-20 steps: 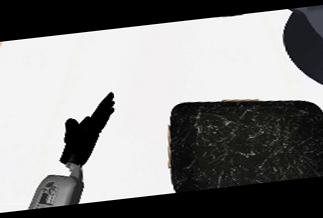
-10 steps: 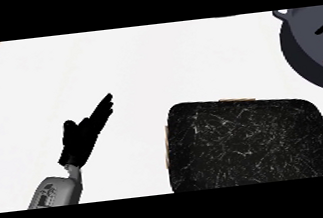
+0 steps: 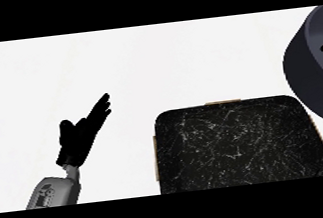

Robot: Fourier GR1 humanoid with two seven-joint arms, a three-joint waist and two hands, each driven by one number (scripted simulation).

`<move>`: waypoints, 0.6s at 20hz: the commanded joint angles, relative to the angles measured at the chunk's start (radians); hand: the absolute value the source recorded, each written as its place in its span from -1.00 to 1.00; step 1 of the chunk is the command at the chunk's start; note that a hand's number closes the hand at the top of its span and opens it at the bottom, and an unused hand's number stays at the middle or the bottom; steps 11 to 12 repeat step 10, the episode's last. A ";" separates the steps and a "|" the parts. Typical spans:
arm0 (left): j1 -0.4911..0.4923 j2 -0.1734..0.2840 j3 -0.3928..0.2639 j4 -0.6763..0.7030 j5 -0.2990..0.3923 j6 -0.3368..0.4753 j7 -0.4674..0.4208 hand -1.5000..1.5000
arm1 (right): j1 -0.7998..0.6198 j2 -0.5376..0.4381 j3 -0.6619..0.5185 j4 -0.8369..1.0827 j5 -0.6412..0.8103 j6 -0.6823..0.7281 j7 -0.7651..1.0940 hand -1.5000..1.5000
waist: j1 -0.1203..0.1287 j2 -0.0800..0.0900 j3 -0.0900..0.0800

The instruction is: Pick the pear from the tray and place it in the pot

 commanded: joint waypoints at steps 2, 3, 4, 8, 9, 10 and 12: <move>0.017 0.005 0.003 -0.002 -0.004 0.001 0.000 0.00 | -0.013 -0.070 -0.166 0.051 -0.159 -0.022 0.040 -1.00 | 0.002 0.006 0.001; -0.019 -0.010 0.001 0.005 -0.008 0.017 0.027 0.00 | -0.032 -0.115 -0.179 0.048 -0.173 0.008 0.053 -1.00 | -0.007 0.008 0.001; 0.014 -0.030 -0.016 -0.005 -0.018 0.032 0.012 0.00 | -0.010 -0.112 -0.202 0.052 -0.195 -0.019 0.042 -1.00 | -0.002 0.007 0.001; 0.015 0.025 0.027 0.013 0.005 -0.011 -0.011 0.00 | 0.006 -0.182 -0.254 0.052 -0.250 0.074 0.044 -1.00 | -0.004 0.008 0.001; -0.004 -0.013 0.001 0.021 -0.008 0.007 -0.004 0.00 | 0.012 -0.182 -0.271 0.056 -0.267 0.075 0.047 -1.00 | -0.009 0.010 0.001; 0.011 -0.004 -0.001 0.001 -0.013 0.007 0.003 0.00 | 0.034 -0.196 -0.280 0.056 -0.276 0.088 0.035 -1.00 | -0.003 0.010 0.002; 0.011 -0.004 -0.001 0.001 -0.013 0.007 0.003 0.00 | 0.034 -0.196 -0.280 0.056 -0.276 0.088 0.035 -1.00 | -0.003 0.010 0.002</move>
